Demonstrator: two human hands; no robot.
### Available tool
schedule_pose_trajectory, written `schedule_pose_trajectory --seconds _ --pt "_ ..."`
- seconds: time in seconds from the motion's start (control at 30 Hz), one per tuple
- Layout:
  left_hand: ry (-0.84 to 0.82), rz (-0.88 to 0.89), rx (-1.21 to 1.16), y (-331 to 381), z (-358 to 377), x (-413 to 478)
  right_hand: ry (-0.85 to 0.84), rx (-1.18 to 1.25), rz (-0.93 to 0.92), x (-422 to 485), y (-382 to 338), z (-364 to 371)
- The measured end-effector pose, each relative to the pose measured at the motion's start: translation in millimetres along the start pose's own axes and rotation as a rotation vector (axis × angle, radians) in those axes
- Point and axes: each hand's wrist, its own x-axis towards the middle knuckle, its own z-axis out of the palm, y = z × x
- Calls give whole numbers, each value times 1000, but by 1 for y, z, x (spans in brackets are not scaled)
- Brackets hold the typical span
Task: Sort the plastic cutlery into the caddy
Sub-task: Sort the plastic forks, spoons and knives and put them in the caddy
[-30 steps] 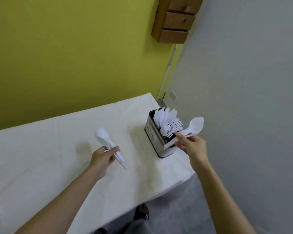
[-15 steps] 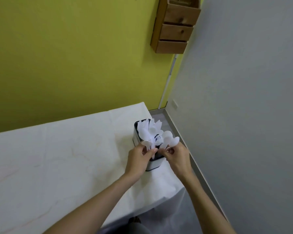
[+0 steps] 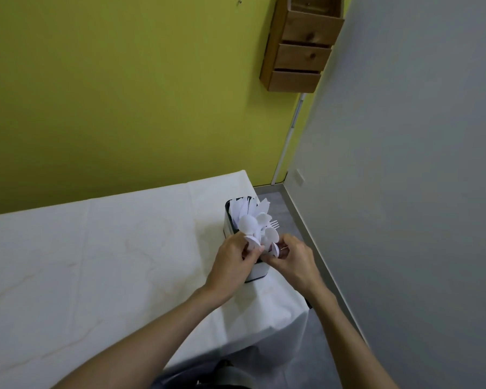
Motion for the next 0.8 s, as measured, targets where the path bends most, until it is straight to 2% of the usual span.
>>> schedule_pose_trajectory --seconds 0.27,0.4,0.5,0.67,0.8 --pt "-17 -49 -39 2 3 1 -12 132 47 -7 -2 0" --pt "83 -92 -102 5 4 5 41 140 55 -8 -3 2" --pt "52 -83 -97 -1 4 10 102 165 0 -9 -6 2" --pt "-28 -13 43 -3 4 11 197 307 -119 -4 -24 -2" --pt "-32 12 69 -3 5 10 263 275 -165 4 -26 1"
